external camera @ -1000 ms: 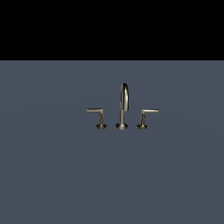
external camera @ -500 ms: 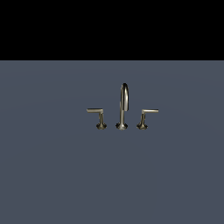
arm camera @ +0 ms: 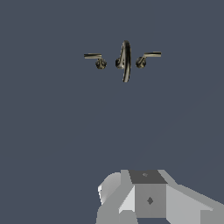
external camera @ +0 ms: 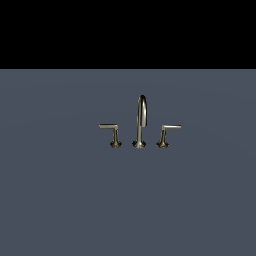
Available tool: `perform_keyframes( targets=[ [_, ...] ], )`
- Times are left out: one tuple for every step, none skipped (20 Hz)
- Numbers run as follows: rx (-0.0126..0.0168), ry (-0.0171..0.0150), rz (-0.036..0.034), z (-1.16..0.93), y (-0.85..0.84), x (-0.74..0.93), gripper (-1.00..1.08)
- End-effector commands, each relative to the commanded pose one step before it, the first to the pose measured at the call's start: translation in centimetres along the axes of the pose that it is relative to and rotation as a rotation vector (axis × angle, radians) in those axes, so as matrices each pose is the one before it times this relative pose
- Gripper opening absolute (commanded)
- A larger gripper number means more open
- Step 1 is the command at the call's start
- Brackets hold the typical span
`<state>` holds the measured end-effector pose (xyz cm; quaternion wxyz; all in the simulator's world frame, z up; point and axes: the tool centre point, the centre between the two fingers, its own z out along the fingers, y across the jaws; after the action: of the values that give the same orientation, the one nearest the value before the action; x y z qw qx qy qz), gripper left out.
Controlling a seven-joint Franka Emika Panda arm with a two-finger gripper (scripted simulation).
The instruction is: Turn on the faucet by rotating a designated handle.
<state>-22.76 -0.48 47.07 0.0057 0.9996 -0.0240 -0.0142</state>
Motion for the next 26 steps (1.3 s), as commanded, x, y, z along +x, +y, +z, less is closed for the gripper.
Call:
perform_keyframes(
  targets=[
    [0.0009, 0.00019, 0.0378, 0.302, 0.152, 1.099, -1.0],
    [0.00043, 0.00028, 0.01844, 0.152, 0.057, 0.539, -1.0],
    [0.00046, 0.0003, 0.01996, 0.174, 0.056, 0.583, -1.0],
    [0.0005, 0.00031, 0.02147, 0.198, 0.051, 0.628, -1.0],
    [0.00054, 0.00033, 0.02298, 0.224, 0.046, 0.672, -1.0],
    [0.00057, 0.00034, 0.02451, 0.253, 0.039, 0.717, -1.0],
    [0.00061, 0.00035, 0.02603, 0.284, 0.029, 0.761, -1.0],
    [0.00064, 0.00036, 0.02756, 0.319, 0.017, 0.804, -1.0],
    [0.00067, 0.00037, 0.02905, 0.356, 0.004, 0.845, -1.0],
    [0.00069, 0.00037, 0.0297, 0.385, -0.012, 0.861, -1.0],
    [0.00068, 0.00036, 0.02973, 0.406, -0.027, 0.858, -1.0],
    [0.00068, 0.00034, 0.02974, 0.427, -0.043, 0.854, -1.0],
    [0.00068, 0.00033, 0.02976, 0.449, -0.058, 0.849, -1.0],
    [0.00067, 0.00032, 0.02977, 0.47, -0.073, 0.843, -1.0],
    [0.00067, 0.00031, 0.02978, 0.491, -0.087, 0.837, -1.0],
    [0.00066, 0.00031, 0.0298, 0.512, -0.101, 0.83, -1.0],
    [0.00066, 0.0003, 0.02981, 0.533, -0.114, 0.822, -1.0],
    [0.00065, 0.00029, 0.02983, 0.554, -0.127, 0.813, -1.0],
    [0.00065, 0.00028, 0.02984, 0.575, -0.139, 0.804, -1.0],
    [0.00064, 0.00028, 0.02985, 0.595, -0.151, 0.794, -1.0],
    [0.00063, 0.00027, 0.02987, 0.616, -0.162, 0.784, -1.0],
    [0.00063, 0.00026, 0.02987, 0.636, -0.172, 0.773, -1.0],
    [0.00062, 0.00026, 0.02989, 0.656, -0.182, 0.761, -1.0],
    [0.00061, 0.00025, 0.0299, 0.676, -0.191, 0.749, -1.0],
    [0.00061, 0.00025, 0.02991, 0.696, -0.199, 0.737, -1.0],
    [0.0006, 0.00025, 0.02992, 0.716, -0.207, 0.724, -1.0]
  ],
)
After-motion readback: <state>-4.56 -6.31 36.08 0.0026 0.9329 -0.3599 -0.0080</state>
